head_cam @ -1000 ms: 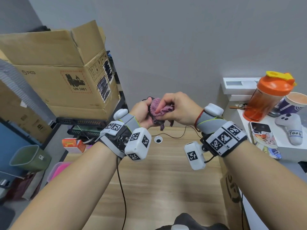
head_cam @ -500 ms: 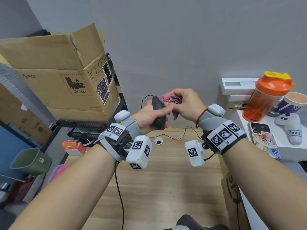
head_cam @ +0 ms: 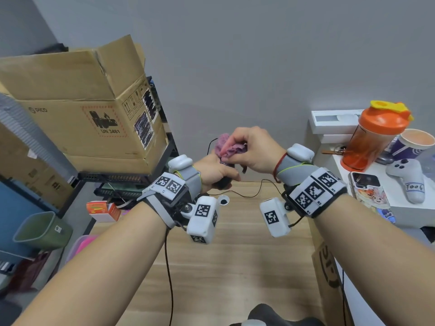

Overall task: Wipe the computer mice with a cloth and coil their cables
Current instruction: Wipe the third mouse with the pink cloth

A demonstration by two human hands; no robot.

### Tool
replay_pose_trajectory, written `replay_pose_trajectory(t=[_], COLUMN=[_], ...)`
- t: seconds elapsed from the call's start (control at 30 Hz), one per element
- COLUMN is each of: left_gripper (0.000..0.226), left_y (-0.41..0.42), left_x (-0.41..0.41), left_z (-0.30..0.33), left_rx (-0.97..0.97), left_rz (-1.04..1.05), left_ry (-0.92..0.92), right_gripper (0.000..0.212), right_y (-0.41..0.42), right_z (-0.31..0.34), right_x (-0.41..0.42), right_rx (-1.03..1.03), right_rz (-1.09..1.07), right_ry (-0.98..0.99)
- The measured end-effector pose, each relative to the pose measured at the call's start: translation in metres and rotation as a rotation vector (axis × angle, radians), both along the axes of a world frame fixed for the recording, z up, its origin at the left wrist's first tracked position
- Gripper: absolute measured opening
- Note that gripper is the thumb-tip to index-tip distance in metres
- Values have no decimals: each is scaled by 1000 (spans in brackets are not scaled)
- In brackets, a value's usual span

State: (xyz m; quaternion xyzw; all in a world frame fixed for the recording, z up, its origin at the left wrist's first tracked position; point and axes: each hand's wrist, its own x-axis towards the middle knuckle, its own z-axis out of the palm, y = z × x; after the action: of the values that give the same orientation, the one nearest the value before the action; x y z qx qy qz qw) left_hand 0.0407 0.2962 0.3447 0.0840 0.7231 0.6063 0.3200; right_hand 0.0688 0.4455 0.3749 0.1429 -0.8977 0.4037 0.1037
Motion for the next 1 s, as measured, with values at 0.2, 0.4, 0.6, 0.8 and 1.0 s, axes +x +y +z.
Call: replay_pose_trajectory(t=[0.2,0.4,0.6,0.8,1.0], left_gripper=[44,38,43,41,37], left_y=[0,-6,-18,-17,-12], left_x=[7,2,1,-4,1], left_z=[1,5,1,1,-1], left_rx=[104,325,356,326,189], left_rz=[-27,12,-59,-46,-86], left_ry=[-101,-203,-195,-124,-42], right_gripper=[10,7,23,18,14], right_y=[11,9,23,16,6], right_z=[0,-7,-11,1,6], right_x=[-8,5,-4,3,-4], right_rx=[-162,-218,-153,-180,63], right_rz=[-141,22,-147,-65,-198], right_ry=[-24,-48,-54,-57,41])
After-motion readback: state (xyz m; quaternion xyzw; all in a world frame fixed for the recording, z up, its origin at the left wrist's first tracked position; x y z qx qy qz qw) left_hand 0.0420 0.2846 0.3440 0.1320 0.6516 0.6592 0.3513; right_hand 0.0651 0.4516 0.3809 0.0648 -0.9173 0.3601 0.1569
